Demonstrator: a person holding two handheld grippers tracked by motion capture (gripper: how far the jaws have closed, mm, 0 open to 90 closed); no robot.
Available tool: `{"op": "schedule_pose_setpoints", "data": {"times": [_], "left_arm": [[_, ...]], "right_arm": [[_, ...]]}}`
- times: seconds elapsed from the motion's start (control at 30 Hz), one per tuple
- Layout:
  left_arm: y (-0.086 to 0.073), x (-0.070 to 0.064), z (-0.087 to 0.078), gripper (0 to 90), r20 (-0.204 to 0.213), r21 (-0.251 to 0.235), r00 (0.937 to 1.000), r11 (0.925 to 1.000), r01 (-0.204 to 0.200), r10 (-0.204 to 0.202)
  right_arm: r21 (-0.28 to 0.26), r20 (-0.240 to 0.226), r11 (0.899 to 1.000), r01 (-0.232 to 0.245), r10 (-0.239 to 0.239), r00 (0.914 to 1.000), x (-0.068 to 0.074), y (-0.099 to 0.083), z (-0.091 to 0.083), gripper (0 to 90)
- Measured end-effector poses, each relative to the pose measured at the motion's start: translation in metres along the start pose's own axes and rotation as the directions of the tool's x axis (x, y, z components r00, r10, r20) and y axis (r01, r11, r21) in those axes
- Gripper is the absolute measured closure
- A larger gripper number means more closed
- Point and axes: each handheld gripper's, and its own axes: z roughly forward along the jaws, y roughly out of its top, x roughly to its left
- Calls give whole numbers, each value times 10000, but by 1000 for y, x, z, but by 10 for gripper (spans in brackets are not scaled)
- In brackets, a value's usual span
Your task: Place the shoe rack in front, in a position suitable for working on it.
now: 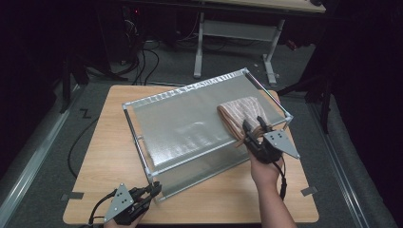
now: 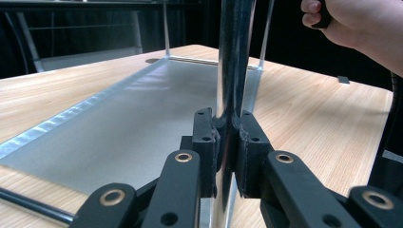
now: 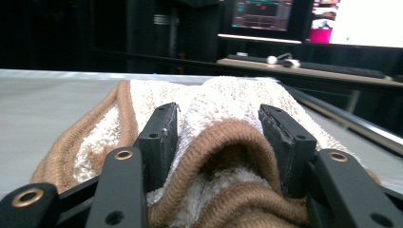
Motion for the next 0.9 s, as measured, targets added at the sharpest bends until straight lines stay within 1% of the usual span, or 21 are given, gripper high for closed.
{"op": "schedule_pose_setpoints", "data": {"times": [0.07, 0.1, 0.17, 0.2, 0.23, 0.27, 0.3, 0.33, 0.37, 0.4, 0.43, 0.47, 0.53, 0.57, 0.63, 0.73, 0.9], "left_arm": [[-1, 2, -4, 806, -129, -9, 9999, 10000, 21, -21], [-2, 2, -7, 806, -228, 88, 9995, 9998, 197, -195], [-3, 5, -11, 806, -433, 69, 9987, 9996, 260, -257], [-4, 3, -11, 805, -486, -269, 9961, 9970, 720, -732], [-4, 4, -13, 805, -511, -259, 9948, 9959, 865, -877], [-5, 3, -14, 804, -562, -412, 9924, 9934, 1072, -1095], [-5, 4, -15, 804, -660, -431, 9921, 9936, 1041, -1068], [-5, 6, -18, 804, -732, -297, 9927, 9951, 941, -960], [-5, 10, -21, 803, -859, 30, 9954, 9990, 439, -435], [-6, 6, -19, 803, -821, -319, 9922, 9953, 913, -937], [-6, 4, -19, 803, -886, -429, 9909, 9942, 983, -1018], [-6, 4, -19, 804, -976, -455, 9904, 9946, 933, -974], [-7, 3, -18, 804, -1098, -453, 9905, 9959, 781, -827], [-6, 6, -21, 804, -1225, -49, 9922, 9997, 242, -246], [-6, 6, -21, 805, -1241, -31, 9920, 9998, 215, -217], [-6, 6, -20, 805, -1227, -49, 9922, 9998, 197, -202], [-6, 3, -16, 806, -1056, -90, 9942, 9998, 186, -195]], "right_arm": [[16, 242, 10000, -17, 17, 9997, -9, 0, 1, 495], [17, 344, 10000, -3, 2, 9994, -13, -1, 2, 495], [44, 508, 10000, 6, -9, 9987, -21, -1, 3, 495], [38, 609, 10000, 33, -36, 9981, -24, -1, 3, 495], [51, 702, 10000, 7, -11, 9975, -27, -1, 4, 495], [52, 736, 10000, 41, -45, 9973, -31, -1, 4, 494], [81, 806, 10000, 54, -61, 9967, -33, -1, 4, 495], [97, 916, 9999, 68, -76, 9958, -35, -1, 5, 494], [108, 966, 9999, 53, -63, 9953, -37, -1, 5, 495], [76, 975, 10000, -37, 30, 9952, -38, -1, 5, 495], [63, 976, 10000, -32, 25, 9952, -38, -1, 5, 497], [56, 1004, 10000, 21, -27, 9949, -37, -1, 5, 501], [-1, 1038, 10000, -83, 82, 9946, -35, -1, 5, 508], [-26, 1025, 9999, -160, 162, 9946, -34, -2, 4, 509], [-99, 954, 9993, -354, 362, 9948, -33, -2, 4, 510], [-144, 862, 9990, -424, 435, 9953, -30, -2, 4, 509], [-152, 615, 9985, -532, 540, 9966, -19, -2, 2, 507]]}}
